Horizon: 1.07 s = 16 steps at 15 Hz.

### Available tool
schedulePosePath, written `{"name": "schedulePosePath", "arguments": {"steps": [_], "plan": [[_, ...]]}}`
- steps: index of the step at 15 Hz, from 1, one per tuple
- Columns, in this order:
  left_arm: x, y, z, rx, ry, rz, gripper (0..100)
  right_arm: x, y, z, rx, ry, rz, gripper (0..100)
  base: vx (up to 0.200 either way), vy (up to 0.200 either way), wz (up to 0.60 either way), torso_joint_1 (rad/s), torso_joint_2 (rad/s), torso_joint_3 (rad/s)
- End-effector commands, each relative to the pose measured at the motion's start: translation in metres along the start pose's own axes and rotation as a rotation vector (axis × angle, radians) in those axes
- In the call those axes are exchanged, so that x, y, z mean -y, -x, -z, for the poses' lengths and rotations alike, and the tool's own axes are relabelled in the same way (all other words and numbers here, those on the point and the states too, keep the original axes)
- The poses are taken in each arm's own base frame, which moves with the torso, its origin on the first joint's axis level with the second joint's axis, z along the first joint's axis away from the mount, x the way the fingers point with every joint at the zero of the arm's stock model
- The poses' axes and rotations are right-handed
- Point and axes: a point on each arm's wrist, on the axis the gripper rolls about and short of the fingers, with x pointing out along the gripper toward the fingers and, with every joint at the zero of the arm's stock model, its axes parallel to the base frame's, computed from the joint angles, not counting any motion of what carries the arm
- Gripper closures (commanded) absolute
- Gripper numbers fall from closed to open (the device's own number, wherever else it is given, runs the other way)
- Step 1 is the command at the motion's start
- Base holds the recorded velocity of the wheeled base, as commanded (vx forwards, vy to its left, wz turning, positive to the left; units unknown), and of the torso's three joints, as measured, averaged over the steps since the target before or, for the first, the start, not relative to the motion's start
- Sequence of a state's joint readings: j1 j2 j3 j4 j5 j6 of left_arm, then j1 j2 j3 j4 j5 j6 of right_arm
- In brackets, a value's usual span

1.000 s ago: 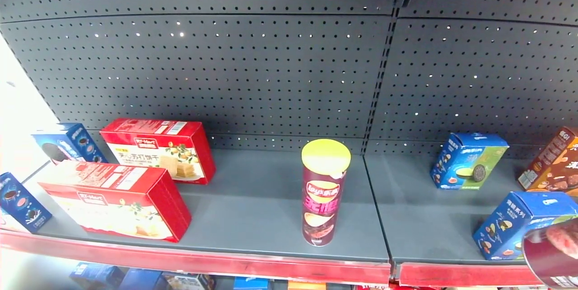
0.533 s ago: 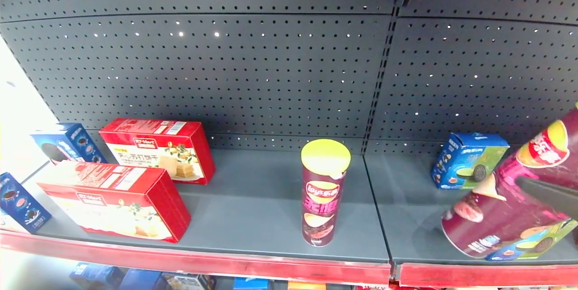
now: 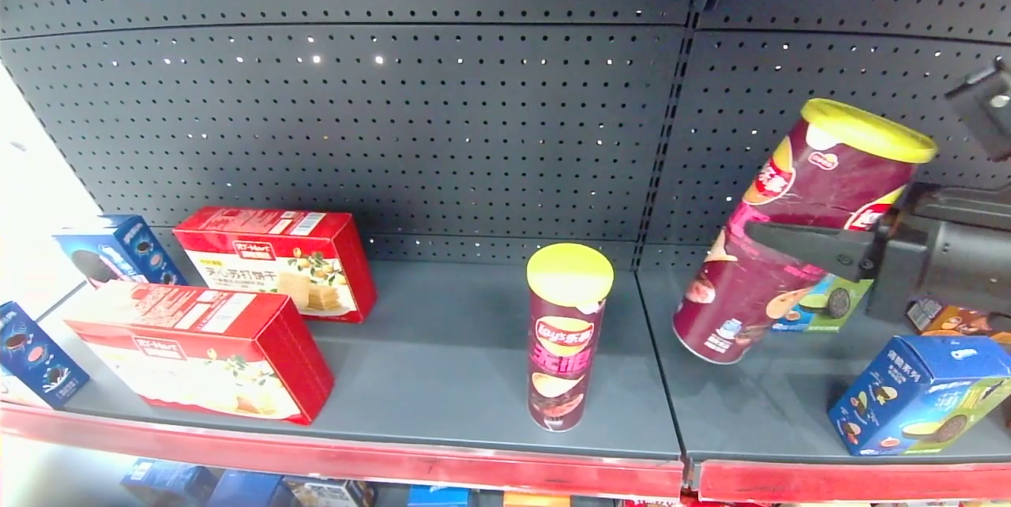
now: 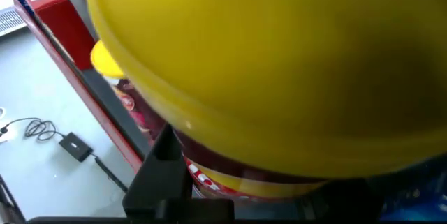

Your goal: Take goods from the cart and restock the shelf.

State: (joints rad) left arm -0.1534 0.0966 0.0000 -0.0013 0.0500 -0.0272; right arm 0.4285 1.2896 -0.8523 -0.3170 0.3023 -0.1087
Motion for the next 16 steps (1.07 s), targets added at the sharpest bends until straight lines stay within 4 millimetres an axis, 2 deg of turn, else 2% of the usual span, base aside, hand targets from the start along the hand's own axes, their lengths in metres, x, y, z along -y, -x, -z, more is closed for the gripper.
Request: {"name": "schedulePosePath", "arguments": {"steps": [1, 5, 9, 10, 12, 16], "plan": [[0.000, 0.000, 0.000, -0.001, 0.000, -0.001, 0, 0.006, -0.034, 0.006, -0.046, -0.012, -0.013, 100, 0.000, 0.000, 0.00, 0.000, 0.00, 0.000], [0.000, 0.000, 0.000, -0.001, 0.000, -0.001, 0, 0.014, -0.060, 0.002, -0.041, -0.025, 0.048, 100, 0.000, 0.000, 0.00, 0.000, 0.00, 0.000], [0.000, 0.000, 0.000, -0.001, 0.000, -0.001, 0, 0.012, -0.086, 0.011, -0.026, -0.021, 0.083, 100, 0.000, 0.000, 0.00, 0.000, 0.00, 0.000], [0.000, 0.000, 0.000, -0.001, 0.000, -0.001, 0, 0.011, -0.098, 0.014, -0.026, -0.021, 0.071, 100, 0.000, 0.000, 0.00, 0.000, 0.00, 0.000], [0.000, 0.000, 0.000, -0.001, 0.000, -0.001, 0, 0.012, -0.107, 0.012, -0.017, -0.019, 0.070, 100, 0.000, 0.000, 0.00, 0.000, 0.00, 0.000], [0.000, 0.000, 0.000, -0.001, 0.000, -0.001, 0, 0.014, -0.140, 0.010, -0.018, -0.013, 0.158, 100, 0.000, 0.000, 0.00, 0.000, 0.00, 0.000]]}}
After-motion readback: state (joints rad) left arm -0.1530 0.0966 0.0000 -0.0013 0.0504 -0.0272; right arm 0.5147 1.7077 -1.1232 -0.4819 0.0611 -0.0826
